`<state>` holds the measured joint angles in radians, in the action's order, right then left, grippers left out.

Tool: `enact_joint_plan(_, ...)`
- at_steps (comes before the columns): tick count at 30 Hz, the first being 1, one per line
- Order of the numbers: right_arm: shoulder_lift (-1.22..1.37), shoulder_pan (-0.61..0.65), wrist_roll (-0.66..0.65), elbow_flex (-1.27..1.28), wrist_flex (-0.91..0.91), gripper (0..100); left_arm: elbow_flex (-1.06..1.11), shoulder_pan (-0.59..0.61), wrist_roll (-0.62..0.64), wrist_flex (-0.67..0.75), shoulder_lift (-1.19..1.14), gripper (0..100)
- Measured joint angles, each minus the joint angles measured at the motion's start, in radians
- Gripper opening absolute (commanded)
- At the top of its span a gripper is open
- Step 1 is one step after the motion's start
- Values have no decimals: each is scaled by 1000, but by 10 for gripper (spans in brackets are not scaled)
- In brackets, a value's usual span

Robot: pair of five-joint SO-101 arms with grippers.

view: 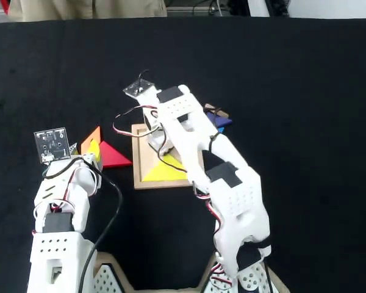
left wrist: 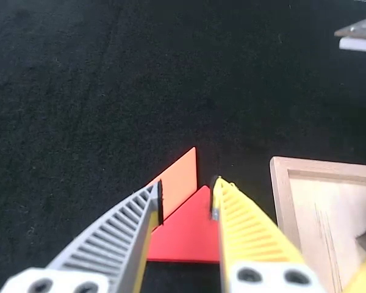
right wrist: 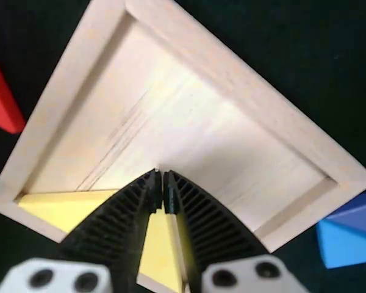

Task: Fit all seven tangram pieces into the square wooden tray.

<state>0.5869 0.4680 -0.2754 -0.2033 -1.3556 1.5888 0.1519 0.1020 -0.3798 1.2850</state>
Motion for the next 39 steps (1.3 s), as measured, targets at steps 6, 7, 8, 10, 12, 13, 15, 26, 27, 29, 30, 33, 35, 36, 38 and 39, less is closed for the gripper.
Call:
enact_joint_plan(6, 0, 0, -2, 0, -12, 11, 0, 0, 0, 0, 0, 155)
enact_joint_plan(7, 0, 0, -2, 0, -14, 11, 0, 0, 0, 0, 0, 155)
enact_joint_plan(8, 0, 0, -2, -15, -23, 11, 0, 0, 0, 0, 0, 155)
enact_joint_plan(10, -15, 0, -2, -48, -21, 11, 0, 0, 0, 0, 0, 155)
enact_joint_plan(12, -74, 0, -2, -64, -26, 11, 0, 0, 0, 0, 0, 155)
enact_joint_plan(13, -109, 0, -2, -66, -31, 11, 0, 0, 0, 0, 0, 155)
enact_joint_plan(15, -187, 0, -2, -66, -48, 11, 0, 0, 0, 0, 0, 155)
enact_joint_plan(26, -644, -101, -2, 81, -152, 11, 0, 0, 0, 0, 0, 84)
enact_joint_plan(27, -680, -112, -2, 133, -138, 11, 0, 0, 0, 0, 0, 84)
enact_joint_plan(29, -750, -132, -2, 253, -87, 11, 0, 0, 0, 0, 0, 84)
enact_joint_plan(30, -787, -143, -2, 324, -48, 11, 0, 0, 0, 0, 0, 84)
enact_joint_plan(33, -896, -163, 0, 562, 89, 11, 0, 0, 0, -14, 0, 84)
enact_joint_plan(35, -970, -163, 0, 718, 183, 11, -2, 0, 0, -37, 0, 84)
enact_joint_plan(36, -1003, -163, 0, 792, 229, 11, -2, 0, 0, -51, 0, 84)
enact_joint_plan(38, -1057, -163, 8, 922, 305, 11, -2, -2, 0, -77, 0, 81)
enact_joint_plan(39, -1080, -163, 17, 979, 344, 11, -2, -14, -6, -87, 0, 80)
